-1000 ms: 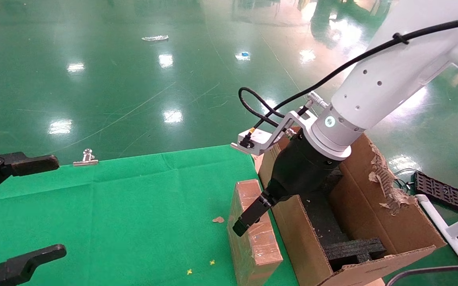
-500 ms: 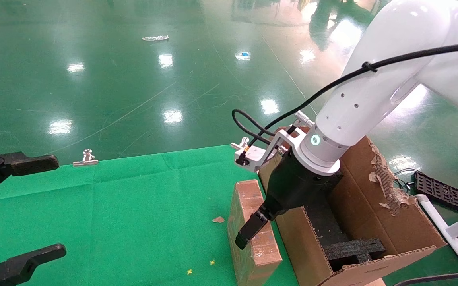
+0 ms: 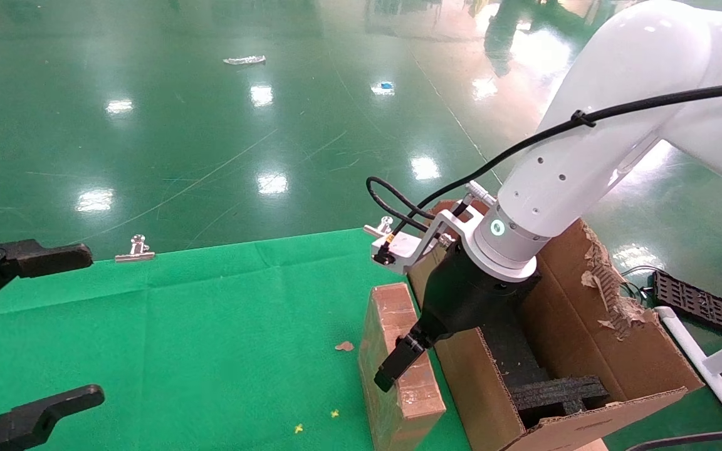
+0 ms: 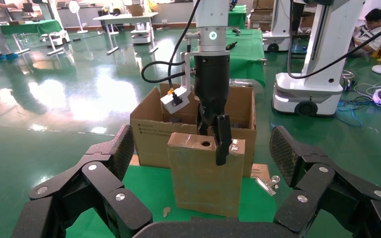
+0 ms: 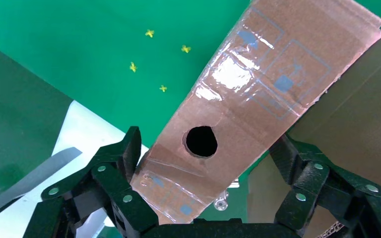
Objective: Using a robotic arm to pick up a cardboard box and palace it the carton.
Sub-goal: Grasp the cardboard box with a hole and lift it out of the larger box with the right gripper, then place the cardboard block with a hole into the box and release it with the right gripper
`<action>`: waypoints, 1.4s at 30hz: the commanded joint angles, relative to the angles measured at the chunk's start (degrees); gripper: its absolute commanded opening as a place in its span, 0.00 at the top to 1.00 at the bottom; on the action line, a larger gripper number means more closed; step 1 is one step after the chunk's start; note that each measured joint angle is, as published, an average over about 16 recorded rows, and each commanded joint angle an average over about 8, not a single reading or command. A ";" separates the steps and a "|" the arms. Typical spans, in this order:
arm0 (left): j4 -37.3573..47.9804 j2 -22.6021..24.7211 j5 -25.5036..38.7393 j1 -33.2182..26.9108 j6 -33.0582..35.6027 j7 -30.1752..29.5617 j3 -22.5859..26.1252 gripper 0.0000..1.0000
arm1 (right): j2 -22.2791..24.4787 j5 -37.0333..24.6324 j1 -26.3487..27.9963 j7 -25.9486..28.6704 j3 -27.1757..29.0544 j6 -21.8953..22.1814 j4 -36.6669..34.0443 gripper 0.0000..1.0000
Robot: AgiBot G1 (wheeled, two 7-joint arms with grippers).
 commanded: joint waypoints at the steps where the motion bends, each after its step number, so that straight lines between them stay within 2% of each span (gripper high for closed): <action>1: 0.00 0.00 -0.01 0.00 0.00 0.00 0.01 0.69 | 0.12 -0.21 0.02 0.23 -0.08 0.11 0.33 1.00; 6: 0.00 -0.01 -0.02 -0.01 -0.01 0.01 0.03 0.88 | 0.31 -0.53 -0.08 0.42 -0.26 0.22 0.74 1.00; 12: 0.00 -0.02 -0.03 -0.01 -0.02 0.02 0.05 0.98 | 0.72 -0.80 -0.13 0.51 -0.46 0.19 0.91 1.00; 19: 0.00 -0.03 -0.05 -0.02 -0.03 0.04 0.07 1.00 | 1.49 -0.94 0.13 0.09 -0.30 0.50 1.24 1.00; 23: 0.00 -0.04 -0.06 -0.02 -0.04 0.04 0.09 1.00 | 3.36 -0.56 1.38 -2.04 1.04 1.88 2.06 1.00; 32: 0.00 -0.05 -0.08 -0.03 -0.05 0.06 0.12 1.00 | 13.62 1.71 9.17 -15.24 8.51 6.94 1.04 1.00; 37: 0.00 -0.06 -0.10 -0.03 -0.06 0.07 0.14 1.00 | 18.37 0.68 13.74 -21.23 11.21 7.77 -3.72 1.00; 42: 0.00 -0.06 -0.11 -0.03 -0.07 0.08 0.16 1.00 | 21.15 -3.14 17.09 -24.17 11.30 6.62 -10.09 1.00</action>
